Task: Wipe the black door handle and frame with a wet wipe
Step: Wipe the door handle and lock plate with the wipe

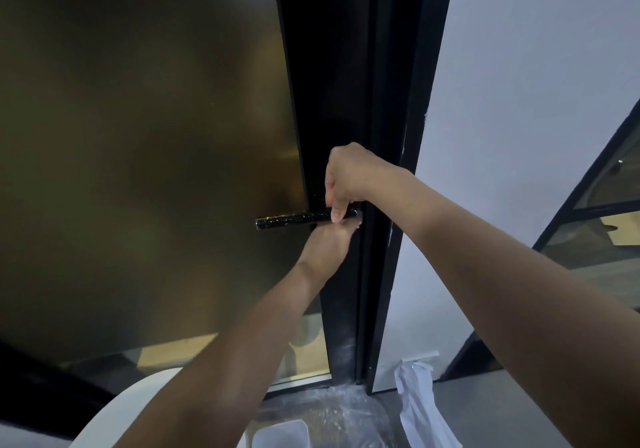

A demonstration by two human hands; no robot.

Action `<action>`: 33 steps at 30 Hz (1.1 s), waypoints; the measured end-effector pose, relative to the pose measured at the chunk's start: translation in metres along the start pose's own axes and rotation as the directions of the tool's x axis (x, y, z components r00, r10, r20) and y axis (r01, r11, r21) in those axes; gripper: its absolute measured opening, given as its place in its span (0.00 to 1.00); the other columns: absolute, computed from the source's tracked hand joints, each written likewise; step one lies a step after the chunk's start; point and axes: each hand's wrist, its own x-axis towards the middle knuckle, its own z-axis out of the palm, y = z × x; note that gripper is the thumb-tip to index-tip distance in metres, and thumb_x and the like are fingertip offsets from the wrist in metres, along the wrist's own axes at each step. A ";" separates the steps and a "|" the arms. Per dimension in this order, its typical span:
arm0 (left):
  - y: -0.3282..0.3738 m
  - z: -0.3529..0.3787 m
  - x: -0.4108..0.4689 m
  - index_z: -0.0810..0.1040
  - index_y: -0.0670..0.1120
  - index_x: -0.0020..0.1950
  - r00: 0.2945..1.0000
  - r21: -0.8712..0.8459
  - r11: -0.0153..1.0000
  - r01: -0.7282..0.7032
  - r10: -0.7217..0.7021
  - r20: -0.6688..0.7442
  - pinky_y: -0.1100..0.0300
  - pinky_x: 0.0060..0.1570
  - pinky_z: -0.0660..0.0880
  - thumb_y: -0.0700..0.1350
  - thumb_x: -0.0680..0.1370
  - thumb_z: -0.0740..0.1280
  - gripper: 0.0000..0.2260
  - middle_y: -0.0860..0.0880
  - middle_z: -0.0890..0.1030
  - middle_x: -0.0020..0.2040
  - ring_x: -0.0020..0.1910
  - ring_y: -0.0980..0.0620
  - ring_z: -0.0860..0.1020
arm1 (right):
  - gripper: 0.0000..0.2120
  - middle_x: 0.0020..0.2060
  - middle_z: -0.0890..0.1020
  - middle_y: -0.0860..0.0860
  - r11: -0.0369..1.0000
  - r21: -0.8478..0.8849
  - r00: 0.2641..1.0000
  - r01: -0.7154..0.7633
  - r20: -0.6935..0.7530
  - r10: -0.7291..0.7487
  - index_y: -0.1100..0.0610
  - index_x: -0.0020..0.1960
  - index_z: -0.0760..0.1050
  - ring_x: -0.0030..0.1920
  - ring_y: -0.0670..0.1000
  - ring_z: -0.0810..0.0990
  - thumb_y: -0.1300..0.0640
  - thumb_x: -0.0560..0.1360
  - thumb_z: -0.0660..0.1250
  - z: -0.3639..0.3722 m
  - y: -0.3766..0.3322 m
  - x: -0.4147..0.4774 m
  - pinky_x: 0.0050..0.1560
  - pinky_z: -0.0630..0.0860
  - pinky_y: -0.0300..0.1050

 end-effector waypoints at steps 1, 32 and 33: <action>0.001 0.000 0.003 0.72 0.39 0.65 0.995 0.112 0.993 -0.039 0.029 0.091 0.52 0.41 0.78 0.31 0.76 0.58 0.18 0.39 0.80 0.51 0.43 0.41 0.81 | 0.23 0.55 0.81 0.51 1.000 -0.020 1.000 -0.005 0.015 0.005 0.54 0.57 0.80 0.56 0.52 0.80 0.51 0.64 0.77 -0.001 -0.001 0.001 0.59 0.78 0.48; -0.017 0.029 -0.002 0.82 0.40 0.54 0.908 0.461 0.797 -0.390 0.417 0.048 0.54 0.50 0.79 0.35 0.62 0.76 0.20 0.45 0.83 0.52 0.52 0.46 0.81 | 0.24 0.50 0.83 0.55 0.991 0.129 0.998 -0.026 -0.062 0.035 0.59 0.56 0.79 0.51 0.54 0.82 0.55 0.62 0.79 0.008 0.004 0.001 0.55 0.80 0.50; -0.017 0.026 -0.002 0.82 0.40 0.53 0.895 0.463 0.779 -0.423 0.440 0.077 0.55 0.52 0.78 0.36 0.60 0.78 0.22 0.46 0.83 0.52 0.54 0.47 0.81 | 0.24 0.50 0.83 0.55 0.989 0.143 0.997 -0.021 -0.071 0.031 0.59 0.56 0.80 0.52 0.54 0.82 0.55 0.62 0.79 0.008 0.005 0.001 0.55 0.79 0.50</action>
